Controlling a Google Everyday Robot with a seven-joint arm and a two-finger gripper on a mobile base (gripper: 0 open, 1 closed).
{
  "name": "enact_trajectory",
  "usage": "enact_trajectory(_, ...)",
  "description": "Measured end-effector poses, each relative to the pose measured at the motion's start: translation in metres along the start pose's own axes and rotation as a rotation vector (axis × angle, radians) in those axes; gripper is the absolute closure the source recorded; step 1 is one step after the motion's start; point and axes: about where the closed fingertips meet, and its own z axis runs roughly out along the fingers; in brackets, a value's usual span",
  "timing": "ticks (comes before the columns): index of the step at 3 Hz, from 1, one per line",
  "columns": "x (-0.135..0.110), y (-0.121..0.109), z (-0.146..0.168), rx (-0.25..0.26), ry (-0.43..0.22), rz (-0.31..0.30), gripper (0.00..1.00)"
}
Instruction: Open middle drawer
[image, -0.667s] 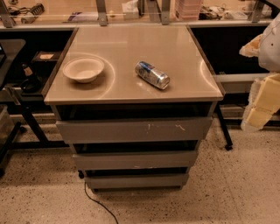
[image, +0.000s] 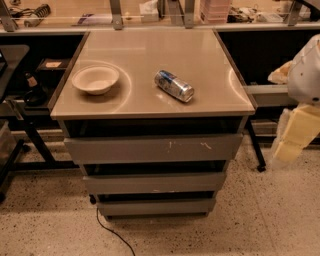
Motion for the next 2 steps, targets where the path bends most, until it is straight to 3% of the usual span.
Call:
enact_trajectory(1,0.007,0.029,0.067,-0.080,-0.051,0.056,0.00)
enact_trajectory(2,0.018,0.057,0.148,-0.159,-0.061,0.109,0.00)
